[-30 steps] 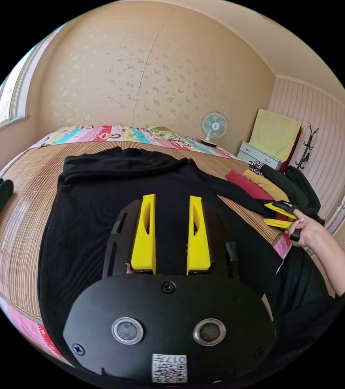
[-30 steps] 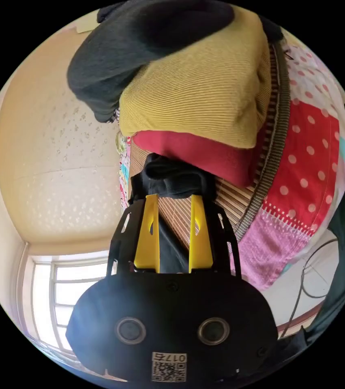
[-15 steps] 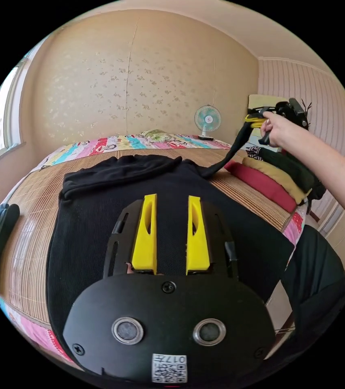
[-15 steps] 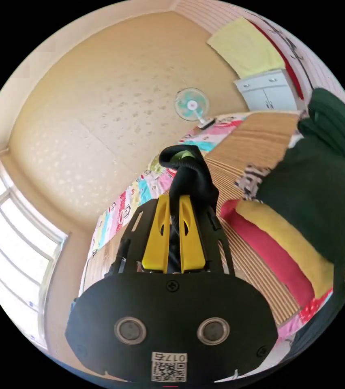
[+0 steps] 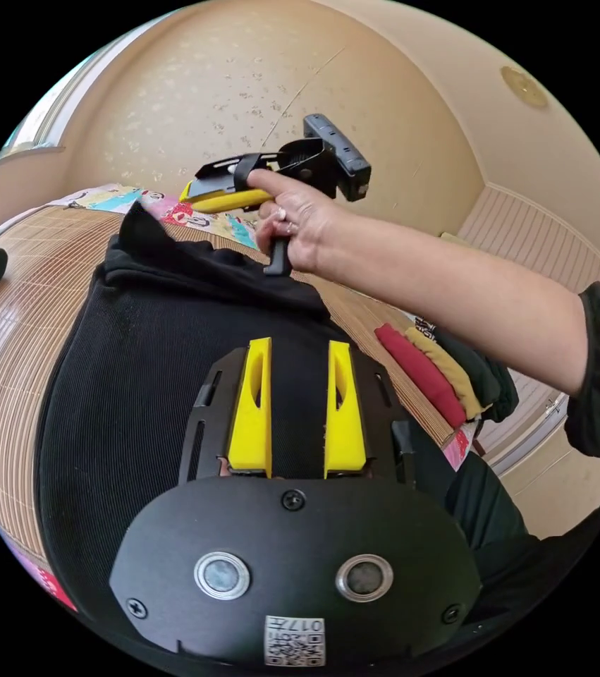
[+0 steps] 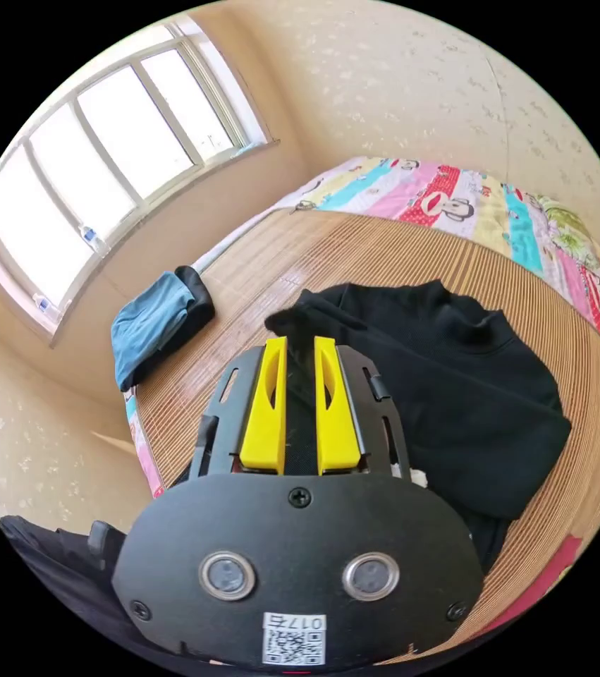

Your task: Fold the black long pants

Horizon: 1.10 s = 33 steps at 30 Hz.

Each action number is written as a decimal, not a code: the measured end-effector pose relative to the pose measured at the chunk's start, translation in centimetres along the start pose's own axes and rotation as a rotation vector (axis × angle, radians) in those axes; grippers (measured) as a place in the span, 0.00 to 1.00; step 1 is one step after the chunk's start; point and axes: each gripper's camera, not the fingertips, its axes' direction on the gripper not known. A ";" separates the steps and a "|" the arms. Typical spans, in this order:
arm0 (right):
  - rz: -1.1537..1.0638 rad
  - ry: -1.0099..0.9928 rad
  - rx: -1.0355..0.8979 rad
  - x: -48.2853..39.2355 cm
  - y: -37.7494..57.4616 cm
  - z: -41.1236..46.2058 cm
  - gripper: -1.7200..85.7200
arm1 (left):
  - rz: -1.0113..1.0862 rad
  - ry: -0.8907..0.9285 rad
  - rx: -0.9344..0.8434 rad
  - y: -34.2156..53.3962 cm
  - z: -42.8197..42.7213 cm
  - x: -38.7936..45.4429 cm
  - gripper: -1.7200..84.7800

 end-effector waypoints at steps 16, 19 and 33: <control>0.376 0.146 0.156 8.0 17.3 -9.1 0.04 | -0.048 0.035 -0.014 -2.2 1.1 -0.6 0.16; 0.377 0.134 0.126 6.2 25.5 -12.1 0.04 | -0.031 0.033 -0.005 -2.5 1.2 0.0 0.16; 0.324 0.277 0.174 1.5 44.7 -25.5 0.03 | 0.029 -0.146 0.143 -2.9 -8.8 4.1 0.15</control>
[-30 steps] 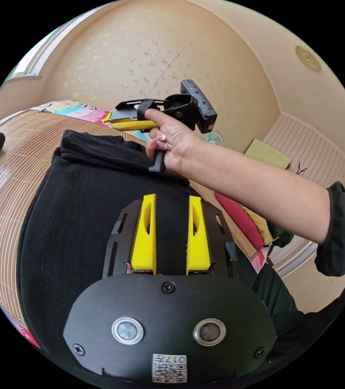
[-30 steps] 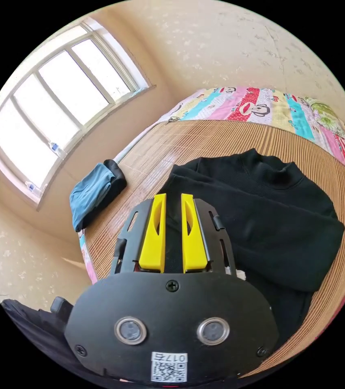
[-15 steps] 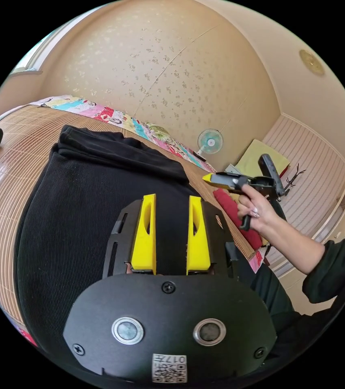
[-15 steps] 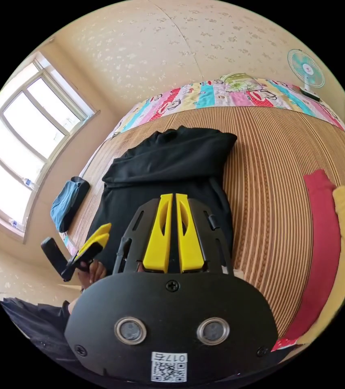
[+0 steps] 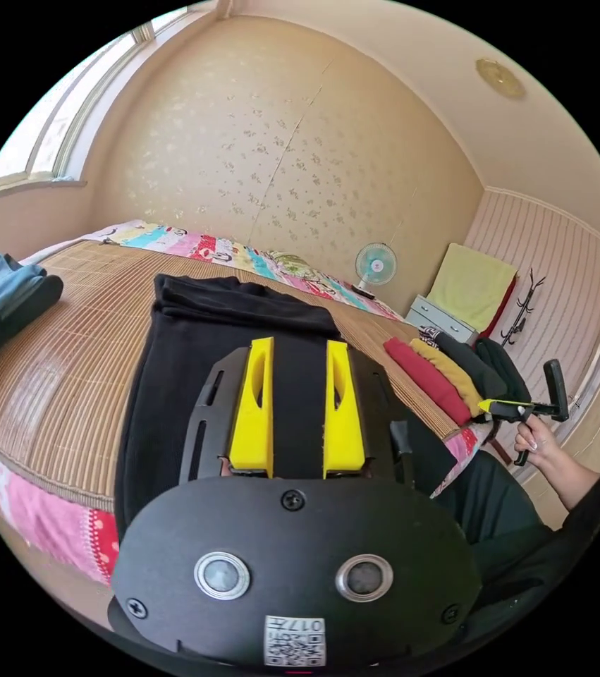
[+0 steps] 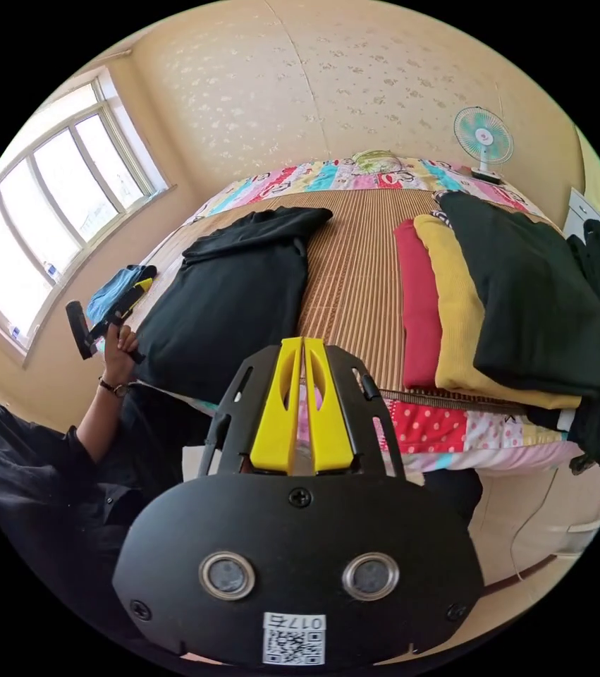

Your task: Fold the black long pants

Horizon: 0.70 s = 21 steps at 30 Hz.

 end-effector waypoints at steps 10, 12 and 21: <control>0.254 -0.250 -0.090 3.2 -0.8 3.0 0.09 | -0.331 -0.045 -0.227 1.7 -11.9 -9.2 0.16; 0.256 -0.239 -0.116 3.4 -0.9 3.3 0.10 | -0.371 -0.078 -0.272 3.1 -14.0 -10.5 0.18; 0.246 -0.223 -0.155 4.2 -0.3 2.0 0.11 | -0.307 -0.066 -0.475 2.0 -12.9 -9.2 0.18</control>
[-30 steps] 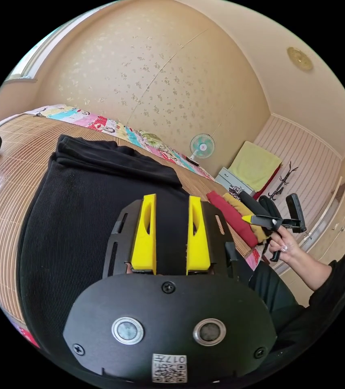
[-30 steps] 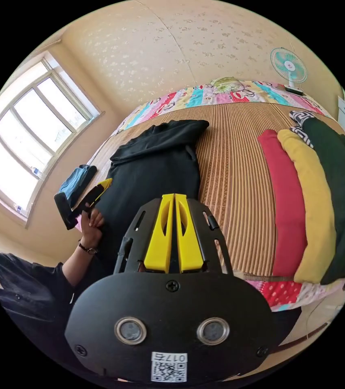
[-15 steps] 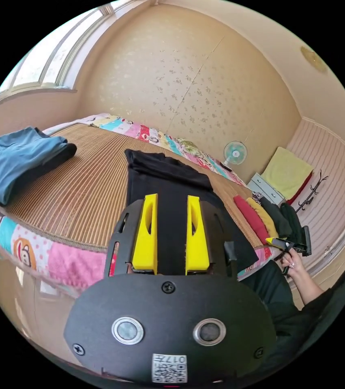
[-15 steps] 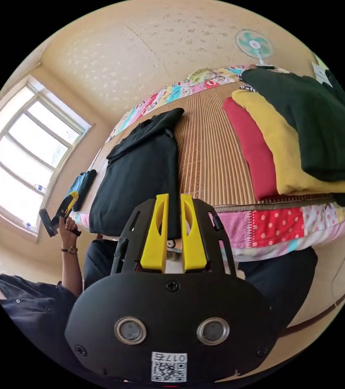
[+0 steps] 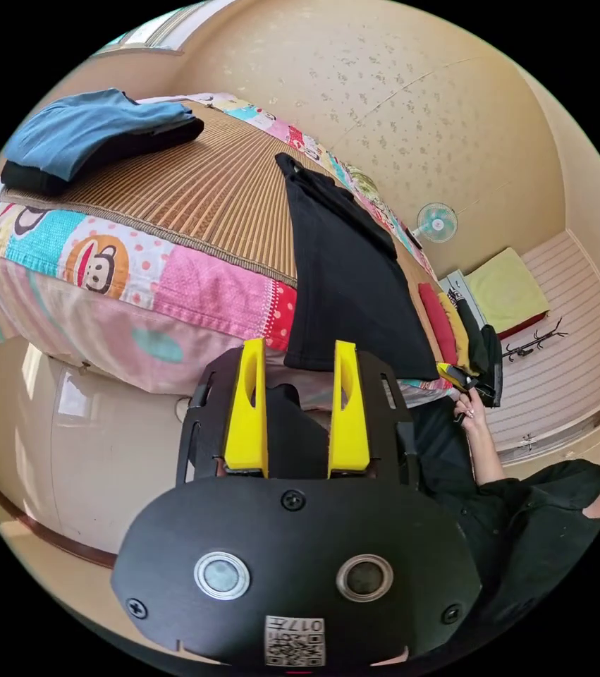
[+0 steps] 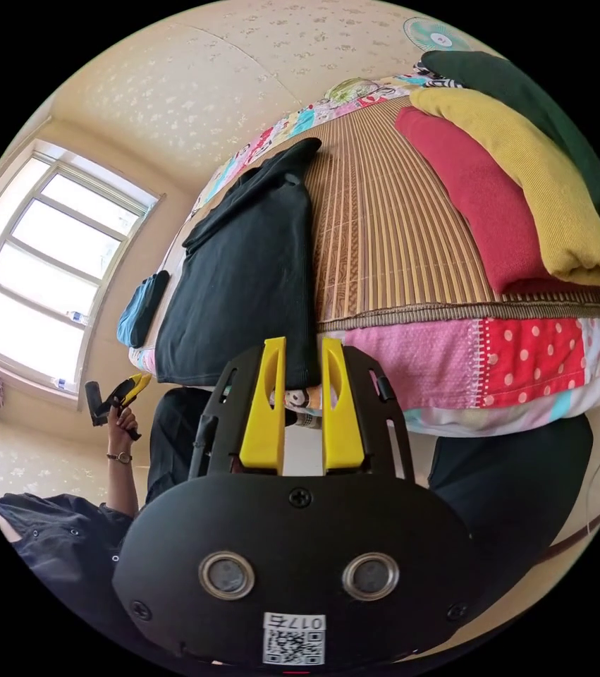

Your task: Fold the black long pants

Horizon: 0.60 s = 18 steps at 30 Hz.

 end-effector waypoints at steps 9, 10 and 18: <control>-0.061 0.035 -0.010 0.1 0.6 -3.3 0.10 | -0.054 -0.041 -0.109 -1.2 1.1 -0.2 0.15; -0.064 0.043 -0.010 0.1 0.7 -3.8 0.10 | -0.059 -0.033 -0.108 -1.1 0.9 -0.2 0.14; -0.055 -0.008 -0.025 0.7 0.7 -8.8 0.06 | -0.083 0.162 -0.008 0.9 -6.0 -1.2 0.07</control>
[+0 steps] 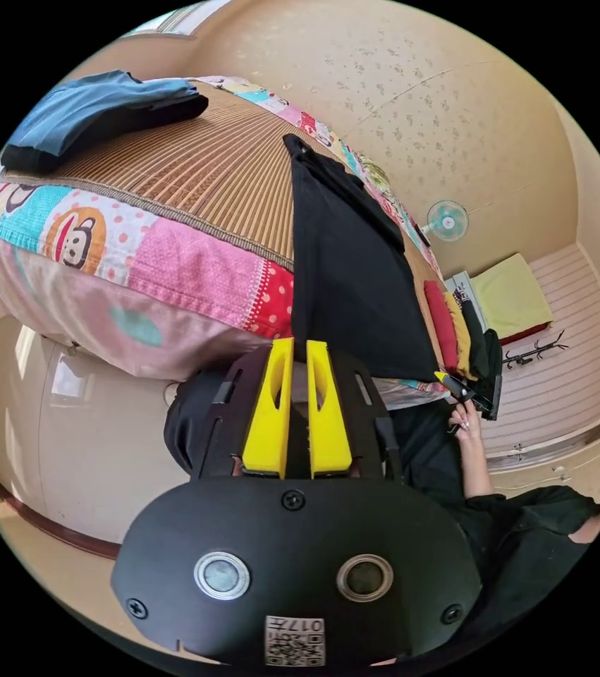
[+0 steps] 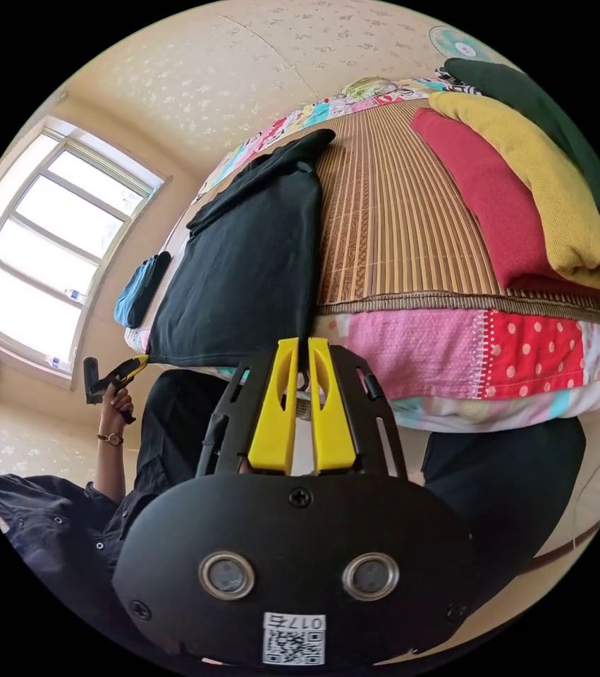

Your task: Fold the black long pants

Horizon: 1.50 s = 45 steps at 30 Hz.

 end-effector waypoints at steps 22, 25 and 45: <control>-0.166 -0.781 0.707 0.8 6.5 -31.8 0.05 | 0.231 1.171 0.506 5.9 -15.8 4.6 0.06; -0.055 -0.638 0.715 1.7 5.8 -30.6 0.05 | 0.140 0.968 0.509 5.8 -15.1 4.3 0.06; 0.211 0.053 0.646 0.0 -17.8 -9.6 0.05 | -0.235 0.445 0.616 -12.7 2.2 2.5 0.06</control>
